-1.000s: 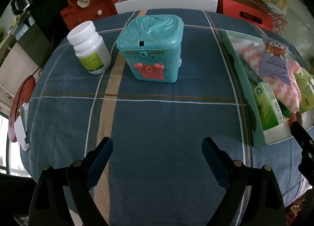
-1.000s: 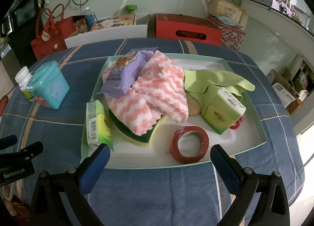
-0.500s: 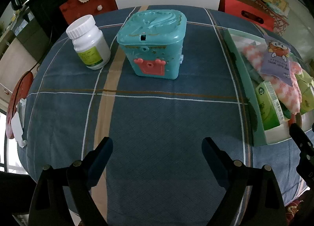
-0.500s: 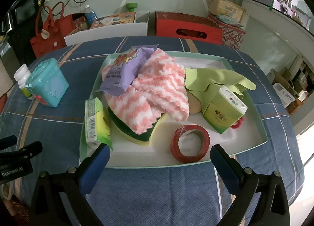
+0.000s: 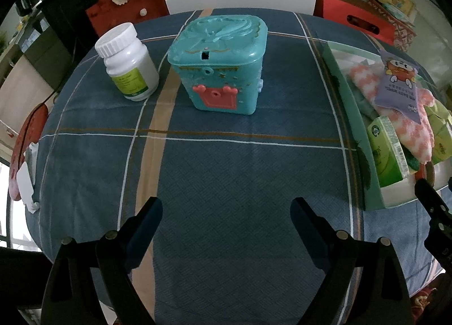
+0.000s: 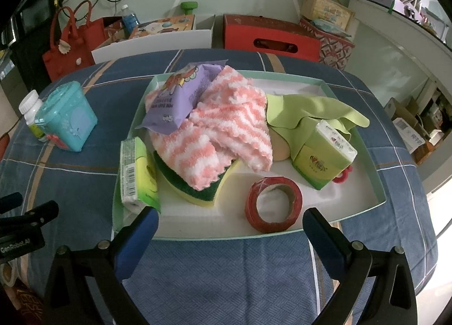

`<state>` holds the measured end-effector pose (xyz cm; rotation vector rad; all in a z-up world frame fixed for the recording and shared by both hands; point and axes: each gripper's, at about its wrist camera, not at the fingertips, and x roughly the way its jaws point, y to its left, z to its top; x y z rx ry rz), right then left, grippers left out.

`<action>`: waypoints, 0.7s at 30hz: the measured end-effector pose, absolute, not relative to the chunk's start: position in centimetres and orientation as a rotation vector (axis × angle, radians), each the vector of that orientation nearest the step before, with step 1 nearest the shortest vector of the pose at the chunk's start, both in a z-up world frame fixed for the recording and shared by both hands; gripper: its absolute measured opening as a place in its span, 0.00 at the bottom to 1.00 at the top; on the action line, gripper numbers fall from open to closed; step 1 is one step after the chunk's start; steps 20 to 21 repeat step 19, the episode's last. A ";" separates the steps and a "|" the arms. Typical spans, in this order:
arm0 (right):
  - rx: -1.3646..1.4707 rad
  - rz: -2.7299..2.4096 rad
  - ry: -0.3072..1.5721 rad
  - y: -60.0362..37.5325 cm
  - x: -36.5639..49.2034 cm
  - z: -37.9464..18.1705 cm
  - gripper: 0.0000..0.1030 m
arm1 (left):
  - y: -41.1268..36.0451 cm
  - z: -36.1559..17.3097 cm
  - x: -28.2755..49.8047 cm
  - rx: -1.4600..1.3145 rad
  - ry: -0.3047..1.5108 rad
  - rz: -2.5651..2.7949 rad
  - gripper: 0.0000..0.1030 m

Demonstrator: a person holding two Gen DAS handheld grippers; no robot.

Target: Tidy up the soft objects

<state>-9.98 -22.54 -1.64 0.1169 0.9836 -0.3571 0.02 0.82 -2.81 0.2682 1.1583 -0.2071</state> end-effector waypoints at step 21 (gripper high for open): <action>0.118 -0.358 0.985 -22.6 -10.0 -1.7 1.00 | 0.3 -2.3 -0.5 0.285 1.124 -0.219 0.89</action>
